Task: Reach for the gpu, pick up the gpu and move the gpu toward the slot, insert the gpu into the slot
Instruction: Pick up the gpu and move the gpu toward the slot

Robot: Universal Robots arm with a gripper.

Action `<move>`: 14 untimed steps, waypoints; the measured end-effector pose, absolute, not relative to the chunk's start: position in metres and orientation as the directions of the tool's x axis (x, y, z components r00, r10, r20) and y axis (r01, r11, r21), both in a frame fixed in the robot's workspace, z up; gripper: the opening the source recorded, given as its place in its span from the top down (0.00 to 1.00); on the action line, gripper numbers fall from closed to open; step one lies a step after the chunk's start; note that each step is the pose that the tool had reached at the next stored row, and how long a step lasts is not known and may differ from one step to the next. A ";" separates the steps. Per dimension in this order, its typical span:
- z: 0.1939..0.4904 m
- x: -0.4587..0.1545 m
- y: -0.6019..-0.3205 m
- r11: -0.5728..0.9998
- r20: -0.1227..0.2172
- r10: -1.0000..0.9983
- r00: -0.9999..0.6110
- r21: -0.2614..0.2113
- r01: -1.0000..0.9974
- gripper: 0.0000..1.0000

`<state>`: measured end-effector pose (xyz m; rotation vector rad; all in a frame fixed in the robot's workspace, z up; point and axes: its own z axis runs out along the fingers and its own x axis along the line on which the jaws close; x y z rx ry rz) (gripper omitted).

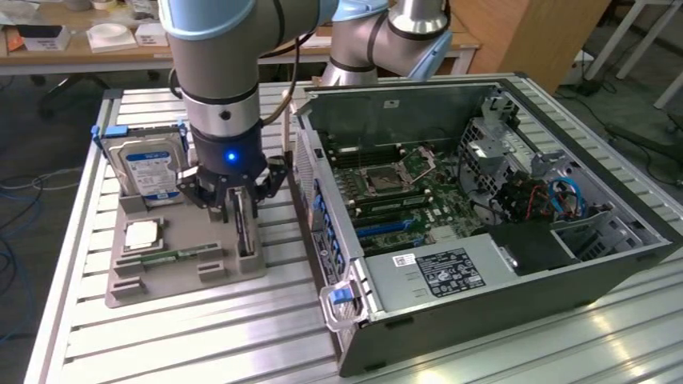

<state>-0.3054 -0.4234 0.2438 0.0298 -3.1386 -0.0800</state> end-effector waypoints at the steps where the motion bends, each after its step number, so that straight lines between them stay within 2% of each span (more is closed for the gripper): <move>1: 0.244 -0.305 -0.423 0.999 0.001 -0.016 -1.000 0.051 -0.016 0.53; 14: 0.239 -0.306 -0.423 0.998 0.001 0.036 -0.999 0.051 0.036 0.53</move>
